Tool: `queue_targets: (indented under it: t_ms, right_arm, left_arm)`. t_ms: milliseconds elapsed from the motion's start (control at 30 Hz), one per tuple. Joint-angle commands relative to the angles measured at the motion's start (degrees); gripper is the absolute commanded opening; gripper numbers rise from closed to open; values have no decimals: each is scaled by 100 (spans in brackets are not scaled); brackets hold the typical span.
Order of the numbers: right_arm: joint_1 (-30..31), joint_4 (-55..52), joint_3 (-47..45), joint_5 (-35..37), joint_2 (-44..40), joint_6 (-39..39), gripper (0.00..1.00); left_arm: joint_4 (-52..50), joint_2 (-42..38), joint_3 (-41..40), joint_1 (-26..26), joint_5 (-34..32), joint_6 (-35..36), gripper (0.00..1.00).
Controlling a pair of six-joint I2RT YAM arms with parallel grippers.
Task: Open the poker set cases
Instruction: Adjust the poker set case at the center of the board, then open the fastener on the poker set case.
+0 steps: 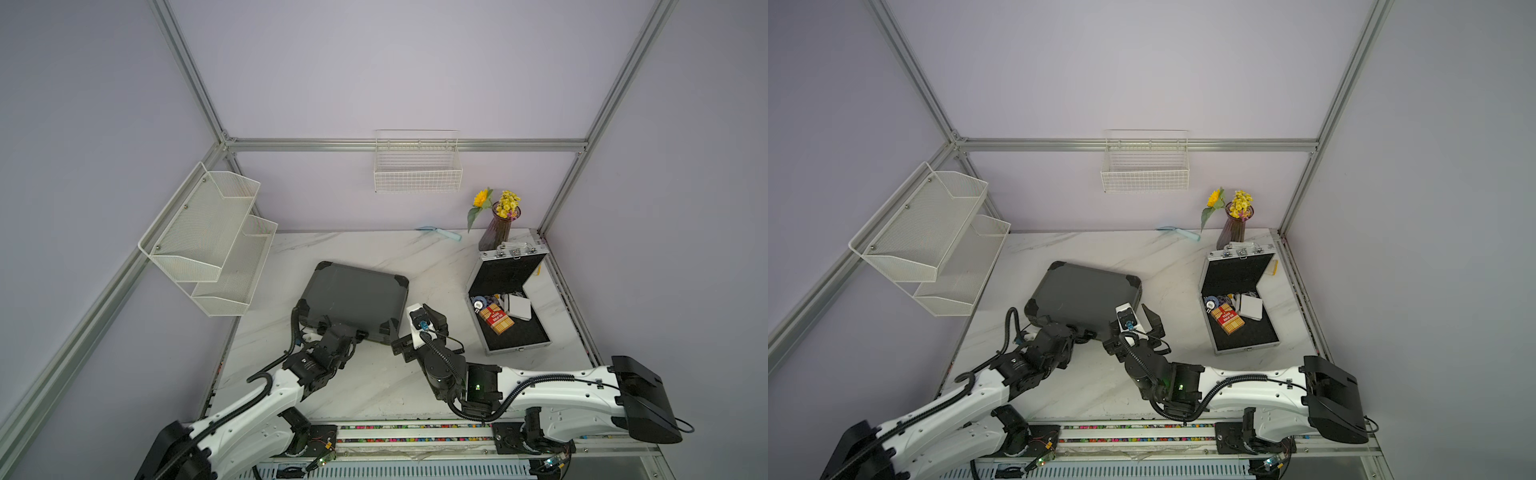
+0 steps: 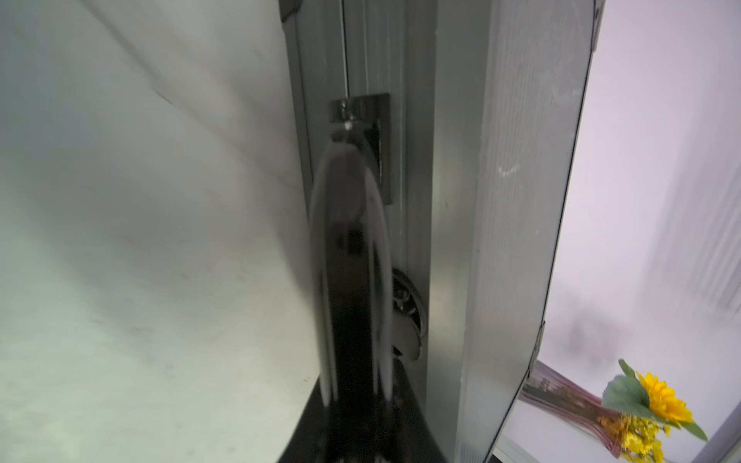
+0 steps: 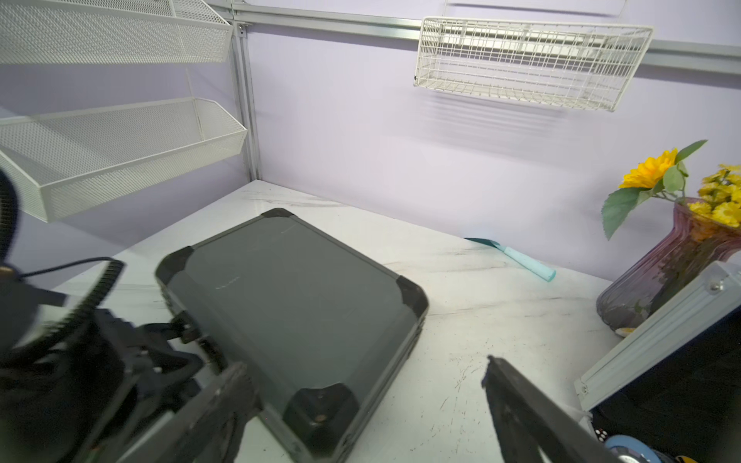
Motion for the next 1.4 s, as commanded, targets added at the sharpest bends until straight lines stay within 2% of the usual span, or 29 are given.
queue_targets:
  t_ms: [0,133,167,200,267,300,333,400,567,633,700,767,833,900,1000,1100,1200,1300,1367]
  right_arm:
    - [-87,-833,-108,-213,-263,941,91]
    - [-284,-1863,-94,-348,-559,2246,90]
    - [-310,-2038,-97,-392,-607,2480,90]
    - [-338,-2208,-92,-441,-665,2720,90]
    - [-358,-2531,-94,-468,-763,3188,89]
    - [-374,-2611,-124,-508,-812,3350,89]
    - [-386,-2703,-141,-556,-865,3529,88]
    - [-467,-2857,-187,-680,-951,3923,87]
    - [-580,-2810,-475,-1239,-1004,5044,84]
    - [-581,-2554,-688,-1474,-904,5543,82]
    - [-587,-1867,-1047,-1726,-817,5796,80]
    - [-620,-1076,-1346,-1909,-693,5746,75]
    - [-681,-758,-1358,-1972,-483,5386,73]
    - [-698,-521,-1374,-1946,-307,4942,73]
    - [-1066,-67,-1777,-2186,-276,5466,73]
    - [-1491,1241,-2320,-2567,119,5745,73]
    - [-1705,2048,-2411,-2605,555,5275,73]
    - [-1849,2306,-2205,-2752,941,4530,76]
    - [-1952,2487,-2161,-2824,1194,4317,78]
  left_arm:
    - [1789,1039,652,-876,806,411,0]
    - [2228,1927,1105,-1392,587,94,0]
    - [2330,1974,1138,-1448,571,-8,3]
    - [2478,2239,1120,-1486,569,-76,14]
    - [2781,2287,1015,-1507,569,-108,46]
    - [2813,2213,949,-1507,558,-136,57]
    - [2810,2097,881,-1512,513,-103,63]
    - [2726,1686,707,-1510,366,15,70]
    - [1783,470,348,-1505,-164,423,76]
    - [1592,-72,153,-1493,-489,951,76]
    - [1864,-490,-46,-1402,-735,1980,76]
    - [2186,-865,-136,-994,-426,3524,75]
    - [1690,-1204,86,-401,-140,4758,74]
    - [1015,-1276,518,302,179,5665,73]
    - [235,-772,1429,1462,1072,6686,74]
    - [37,138,2114,2192,2025,7005,76]
    - [69,1034,2570,2513,2514,6889,77]
    - [36,1810,2979,2621,3011,6884,77]
    - [98,2293,3062,2641,2982,6766,77]
